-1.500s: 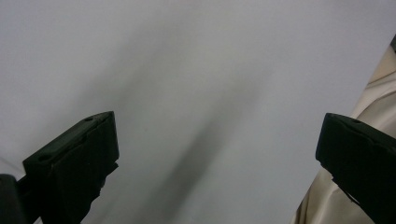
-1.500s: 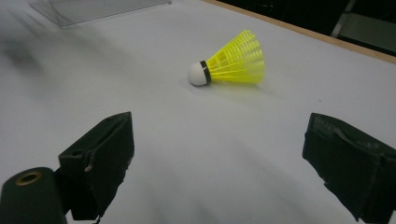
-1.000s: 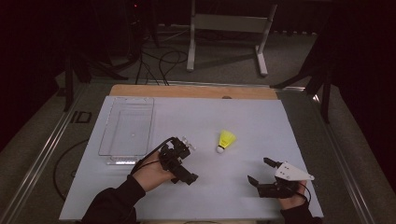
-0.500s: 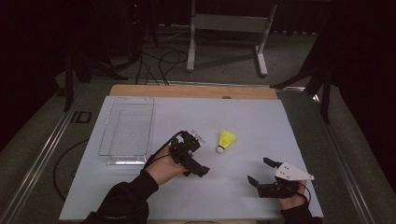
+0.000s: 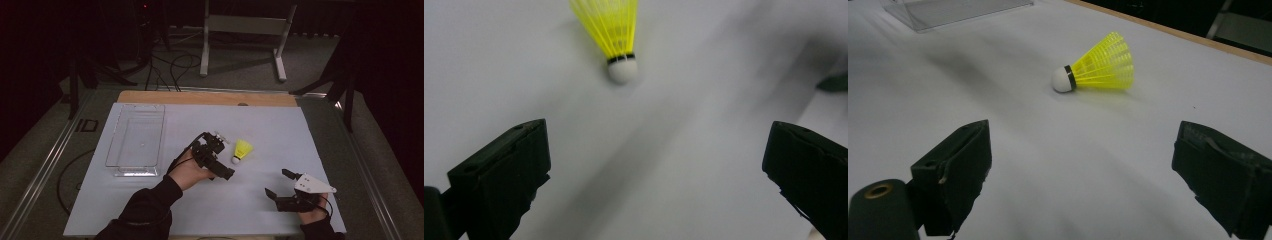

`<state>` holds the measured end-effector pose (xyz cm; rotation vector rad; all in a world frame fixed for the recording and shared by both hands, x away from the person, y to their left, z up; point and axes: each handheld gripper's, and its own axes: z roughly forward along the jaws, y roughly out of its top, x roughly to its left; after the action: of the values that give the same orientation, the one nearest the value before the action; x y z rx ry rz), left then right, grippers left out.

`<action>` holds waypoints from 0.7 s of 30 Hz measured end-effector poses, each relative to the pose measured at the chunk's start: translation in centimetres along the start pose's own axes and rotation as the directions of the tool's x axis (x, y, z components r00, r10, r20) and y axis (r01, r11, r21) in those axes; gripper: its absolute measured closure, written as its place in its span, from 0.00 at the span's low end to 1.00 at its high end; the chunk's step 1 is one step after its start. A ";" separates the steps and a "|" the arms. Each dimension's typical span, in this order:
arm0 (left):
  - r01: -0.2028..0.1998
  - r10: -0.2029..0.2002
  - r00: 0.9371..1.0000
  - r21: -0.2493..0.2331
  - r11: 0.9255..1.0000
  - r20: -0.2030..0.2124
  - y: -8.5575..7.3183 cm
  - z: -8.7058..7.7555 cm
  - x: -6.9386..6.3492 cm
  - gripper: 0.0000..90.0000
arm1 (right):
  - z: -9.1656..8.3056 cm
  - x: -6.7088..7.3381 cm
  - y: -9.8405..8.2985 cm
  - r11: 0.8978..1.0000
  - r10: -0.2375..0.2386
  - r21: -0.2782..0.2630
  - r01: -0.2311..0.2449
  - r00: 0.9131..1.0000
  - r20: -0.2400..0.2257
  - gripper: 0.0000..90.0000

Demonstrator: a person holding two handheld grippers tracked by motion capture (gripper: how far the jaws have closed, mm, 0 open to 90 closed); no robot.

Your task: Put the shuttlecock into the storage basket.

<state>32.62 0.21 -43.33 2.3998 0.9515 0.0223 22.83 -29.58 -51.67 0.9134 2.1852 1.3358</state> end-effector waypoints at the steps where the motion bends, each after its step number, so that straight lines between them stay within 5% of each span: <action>1: 0.011 -0.011 1.000 -0.019 1.000 -0.008 0.3 0.1 0.0 0.00 | 0.0 0.0 0.0 1.000 0.000 0.001 0.000 1.000 0.000 0.10; 12: 0.073 -0.077 0.996 -0.082 0.994 -0.044 2.3 1.4 0.0 0.00 | 0.0 0.0 0.0 1.000 -0.001 0.000 0.001 1.000 0.001 0.10; 21: 0.103 -0.105 0.994 -0.081 0.991 -0.022 3.3 2.8 -0.5 0.00 | 0.0 0.0 0.0 1.000 0.001 0.000 -0.001 1.000 0.002 0.10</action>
<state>34.90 -3.45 -43.97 2.2790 1.0664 0.0522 22.86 -29.61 -51.71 0.9148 2.1840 1.3348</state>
